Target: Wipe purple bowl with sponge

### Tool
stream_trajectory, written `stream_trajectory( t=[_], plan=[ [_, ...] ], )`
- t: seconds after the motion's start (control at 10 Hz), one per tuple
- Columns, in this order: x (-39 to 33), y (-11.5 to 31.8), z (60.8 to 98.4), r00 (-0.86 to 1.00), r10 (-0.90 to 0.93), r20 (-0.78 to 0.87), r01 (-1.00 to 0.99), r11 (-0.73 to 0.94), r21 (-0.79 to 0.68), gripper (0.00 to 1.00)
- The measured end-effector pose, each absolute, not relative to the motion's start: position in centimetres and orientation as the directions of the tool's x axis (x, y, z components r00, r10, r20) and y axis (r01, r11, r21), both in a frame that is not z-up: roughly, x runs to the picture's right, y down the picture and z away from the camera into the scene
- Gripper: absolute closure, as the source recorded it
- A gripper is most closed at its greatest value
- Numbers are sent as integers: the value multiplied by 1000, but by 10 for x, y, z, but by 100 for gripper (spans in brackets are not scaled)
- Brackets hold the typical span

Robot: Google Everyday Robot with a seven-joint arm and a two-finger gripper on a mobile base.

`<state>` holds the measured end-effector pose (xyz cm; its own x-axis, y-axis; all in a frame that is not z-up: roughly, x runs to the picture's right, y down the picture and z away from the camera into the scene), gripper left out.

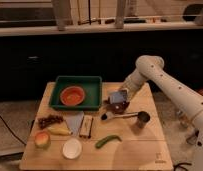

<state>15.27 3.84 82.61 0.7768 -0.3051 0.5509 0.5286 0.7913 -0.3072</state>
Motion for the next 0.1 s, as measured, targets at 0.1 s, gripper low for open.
stream_trajectory(
  t=[0.1],
  plan=[
    [153,38,826,777,-305,551,529,791,-307,99]
  ],
)
